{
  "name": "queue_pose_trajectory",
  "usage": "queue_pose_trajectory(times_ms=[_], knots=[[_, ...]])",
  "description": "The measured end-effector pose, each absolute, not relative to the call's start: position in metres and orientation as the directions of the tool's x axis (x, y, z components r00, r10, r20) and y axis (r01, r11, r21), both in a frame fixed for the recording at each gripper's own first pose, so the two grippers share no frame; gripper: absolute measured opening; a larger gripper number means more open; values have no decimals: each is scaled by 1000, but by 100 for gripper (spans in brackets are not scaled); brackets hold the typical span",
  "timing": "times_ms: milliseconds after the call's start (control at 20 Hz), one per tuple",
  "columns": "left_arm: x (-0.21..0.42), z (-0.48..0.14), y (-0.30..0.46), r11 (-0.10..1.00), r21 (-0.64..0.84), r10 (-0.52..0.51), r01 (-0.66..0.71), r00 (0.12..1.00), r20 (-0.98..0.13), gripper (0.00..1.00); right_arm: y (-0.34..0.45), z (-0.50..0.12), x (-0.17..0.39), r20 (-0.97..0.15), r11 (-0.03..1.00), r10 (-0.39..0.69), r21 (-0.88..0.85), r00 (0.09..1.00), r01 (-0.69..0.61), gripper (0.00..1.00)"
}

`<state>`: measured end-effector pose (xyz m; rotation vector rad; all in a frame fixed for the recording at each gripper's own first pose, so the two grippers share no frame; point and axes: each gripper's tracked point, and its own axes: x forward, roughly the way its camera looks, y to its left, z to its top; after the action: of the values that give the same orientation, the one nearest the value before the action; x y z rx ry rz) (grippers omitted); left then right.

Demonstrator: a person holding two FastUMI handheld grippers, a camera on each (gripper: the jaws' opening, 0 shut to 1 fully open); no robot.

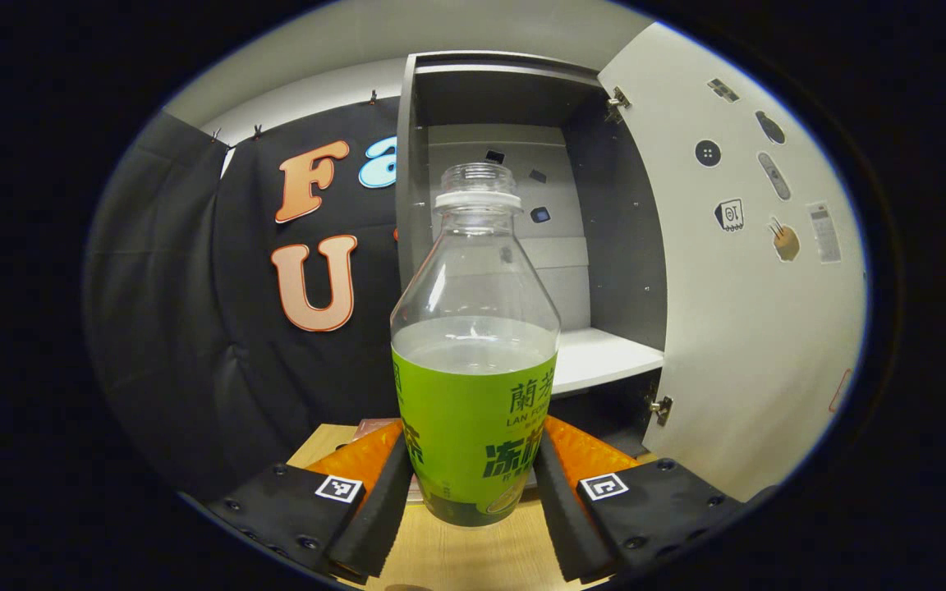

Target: Open the cabinet door with the right hand, grasp the bottle in the cabinet with the left hand and place it on the coaster, then close the cabinet door with the right hand.

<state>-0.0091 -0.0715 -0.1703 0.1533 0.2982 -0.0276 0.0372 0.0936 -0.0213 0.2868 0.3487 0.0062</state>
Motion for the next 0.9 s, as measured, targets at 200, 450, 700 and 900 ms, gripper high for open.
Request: queue_pose_trajectory(times_ms=[200,450,700,900], knots=[[-48,-196,-41,982,188,28,28,957,-288,80,97,-15,22,-357,972,-24,210,934,105,76],[-88,-246,-1,979,196,107,-45,943,-316,82,112,-5,3,-357,977,-68,167,931,135,81],[-115,-293,25,975,202,155,-89,928,-340,82,121,-11,-7,-397,977,-95,140,913,163,76],[-130,-338,33,975,198,167,-97,913,-372,81,122,-6,-10,-409,973,-109,142,906,181,82]])
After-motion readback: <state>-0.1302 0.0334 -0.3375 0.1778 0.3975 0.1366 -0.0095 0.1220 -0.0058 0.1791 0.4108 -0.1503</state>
